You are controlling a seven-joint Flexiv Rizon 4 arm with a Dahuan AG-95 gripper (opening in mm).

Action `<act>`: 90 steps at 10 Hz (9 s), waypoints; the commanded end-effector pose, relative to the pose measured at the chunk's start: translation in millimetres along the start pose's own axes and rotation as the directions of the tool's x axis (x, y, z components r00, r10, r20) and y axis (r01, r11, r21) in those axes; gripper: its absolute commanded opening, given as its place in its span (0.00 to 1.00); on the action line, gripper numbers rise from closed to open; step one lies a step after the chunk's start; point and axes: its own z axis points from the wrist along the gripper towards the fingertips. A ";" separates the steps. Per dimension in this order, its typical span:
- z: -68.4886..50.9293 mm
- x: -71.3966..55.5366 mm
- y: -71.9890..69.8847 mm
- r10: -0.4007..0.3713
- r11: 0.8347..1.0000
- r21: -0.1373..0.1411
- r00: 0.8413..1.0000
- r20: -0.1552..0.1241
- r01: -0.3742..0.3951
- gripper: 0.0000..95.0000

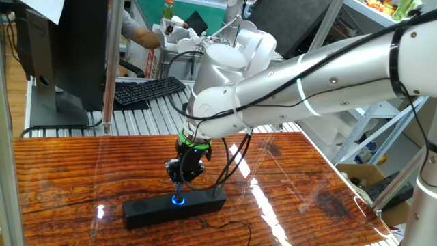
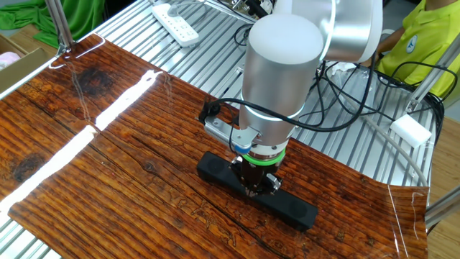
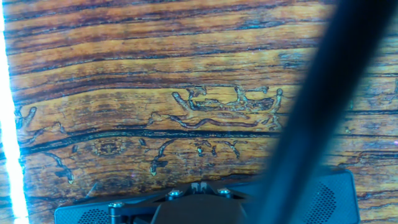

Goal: Turn the knob to increase the volume of the speaker

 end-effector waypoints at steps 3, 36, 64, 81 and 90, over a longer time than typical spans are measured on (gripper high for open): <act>0.3 -0.4 -0.1 0.024 1.000 0.007 1.000 0.004 -0.024 0.00; 0.3 -0.4 -0.1 0.002 0.997 0.074 1.000 -0.016 -0.001 0.00; 0.5 27.8 -1.3 -0.017 0.996 0.083 0.998 -0.060 0.022 0.40; 12.1 27.2 -1.1 -0.021 0.997 0.076 0.998 -0.068 0.026 0.40; 16.4 26.7 -1.1 -0.053 0.996 0.071 0.997 -0.065 0.057 0.40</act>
